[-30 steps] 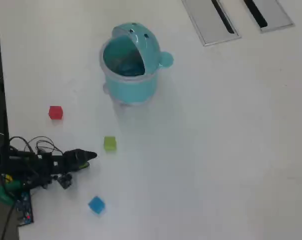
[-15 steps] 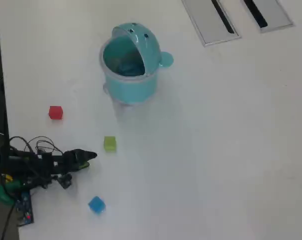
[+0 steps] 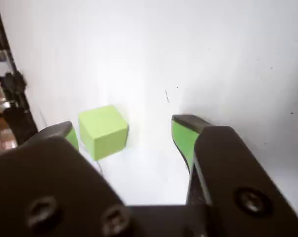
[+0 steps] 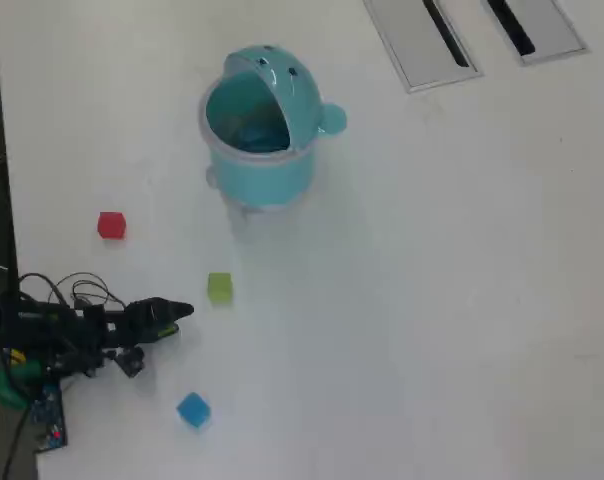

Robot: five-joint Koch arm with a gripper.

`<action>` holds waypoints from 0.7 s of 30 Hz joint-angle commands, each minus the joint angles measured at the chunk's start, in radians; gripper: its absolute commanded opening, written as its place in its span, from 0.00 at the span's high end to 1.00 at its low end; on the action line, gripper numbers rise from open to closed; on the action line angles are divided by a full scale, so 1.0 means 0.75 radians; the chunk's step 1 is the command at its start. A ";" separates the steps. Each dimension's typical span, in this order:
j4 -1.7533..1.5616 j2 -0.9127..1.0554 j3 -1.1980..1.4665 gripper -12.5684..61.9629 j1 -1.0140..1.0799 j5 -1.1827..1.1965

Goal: Grasp RGB lego blocks and put them in the bin one by one.

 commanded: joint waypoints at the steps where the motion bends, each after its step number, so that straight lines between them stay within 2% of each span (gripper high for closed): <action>1: -0.002 0.008 0.100 0.37 -0.002 0.012; 14: -0.061 0.025 0.100 0.37 -0.006 0.008; 21: -0.340 0.041 0.100 0.37 -0.002 -0.022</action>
